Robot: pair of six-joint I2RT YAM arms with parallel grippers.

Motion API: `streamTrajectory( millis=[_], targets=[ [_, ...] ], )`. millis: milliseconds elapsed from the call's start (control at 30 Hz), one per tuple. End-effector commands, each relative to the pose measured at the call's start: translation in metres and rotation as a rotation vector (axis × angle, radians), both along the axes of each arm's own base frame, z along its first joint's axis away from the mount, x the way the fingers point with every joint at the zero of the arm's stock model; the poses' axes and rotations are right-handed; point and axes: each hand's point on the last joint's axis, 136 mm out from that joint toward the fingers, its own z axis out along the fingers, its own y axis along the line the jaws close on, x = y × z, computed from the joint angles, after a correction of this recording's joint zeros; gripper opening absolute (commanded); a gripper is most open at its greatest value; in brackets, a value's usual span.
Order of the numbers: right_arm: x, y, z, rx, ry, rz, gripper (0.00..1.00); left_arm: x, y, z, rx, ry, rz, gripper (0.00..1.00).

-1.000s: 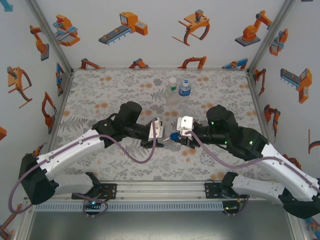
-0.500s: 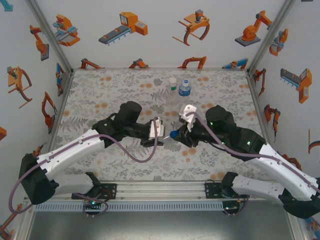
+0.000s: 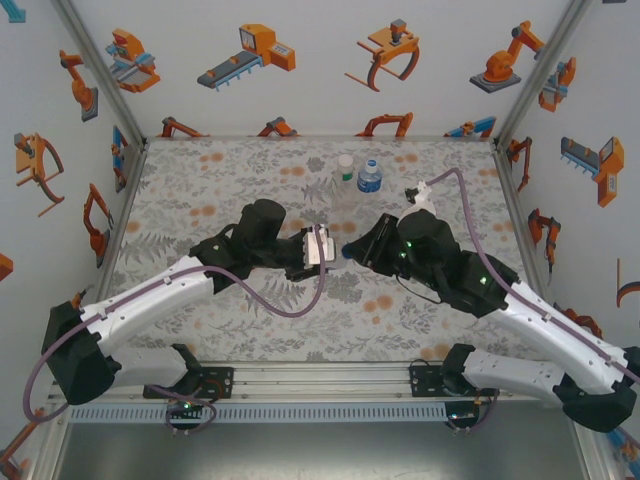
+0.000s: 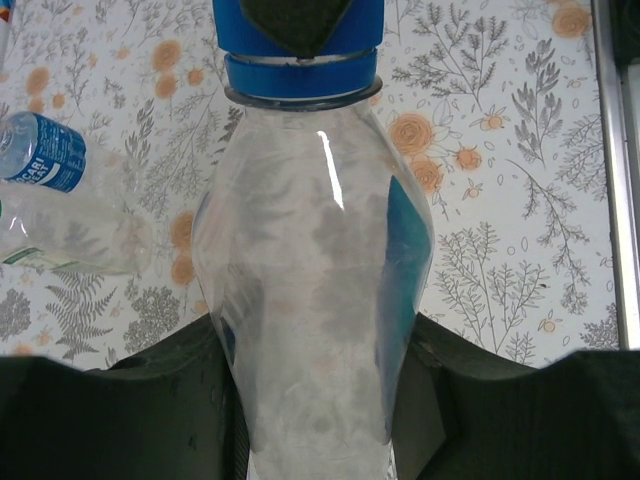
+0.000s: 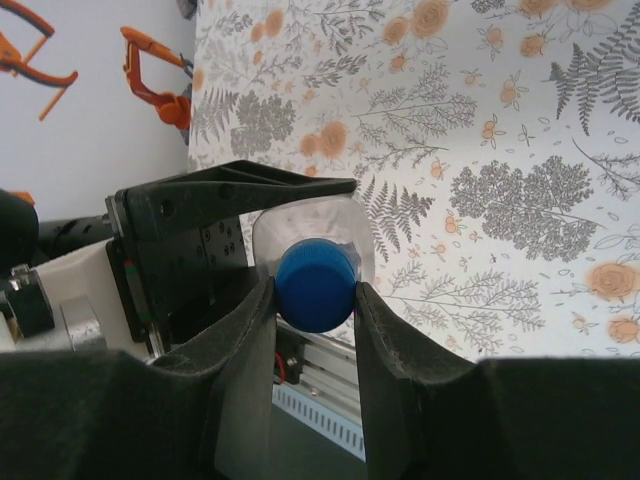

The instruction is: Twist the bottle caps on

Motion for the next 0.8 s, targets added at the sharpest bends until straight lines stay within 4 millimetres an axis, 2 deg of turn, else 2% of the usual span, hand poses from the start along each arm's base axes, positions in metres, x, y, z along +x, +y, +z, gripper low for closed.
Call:
streamTrajectory(
  millis=[0, 100, 200, 267, 367, 467, 600, 767],
  targets=[
    [0.011, -0.002, 0.030, 0.096, -0.046, -0.071, 0.07, -0.007, -0.006, 0.018, -0.056, -0.021, -0.041, 0.00],
    [0.009, -0.008, 0.049, 0.040, -0.181, -0.021, 0.26, -0.009, -0.004, 0.018, -0.051, -0.017, -0.041, 0.00],
    [0.000, -0.007, 0.079, -0.028, -0.398, 0.103, 0.41, -0.011, -0.002, 0.018, -0.049, -0.012, -0.041, 0.00],
    [-0.010, -0.005, 0.095, -0.101, -0.545, 0.202, 0.45, -0.013, 0.000, 0.018, -0.047, -0.007, -0.045, 0.00],
    [-0.028, 0.000, 0.108, -0.225, -0.729, 0.367, 0.46, -0.018, 0.001, 0.020, -0.048, 0.001, -0.064, 0.00],
    [-0.049, 0.007, 0.107, -0.339, -0.866, 0.554, 0.47, -0.024, 0.002, 0.023, -0.057, 0.010, -0.092, 0.00],
    [-0.087, 0.016, 0.089, -0.478, -1.055, 0.878, 0.50, -0.036, 0.003, 0.027, -0.068, 0.030, -0.146, 0.00],
    [-0.106, 0.020, 0.067, -0.572, -1.120, 1.106, 0.52, -0.049, 0.006, 0.031, -0.082, 0.052, -0.200, 0.00]
  ],
)
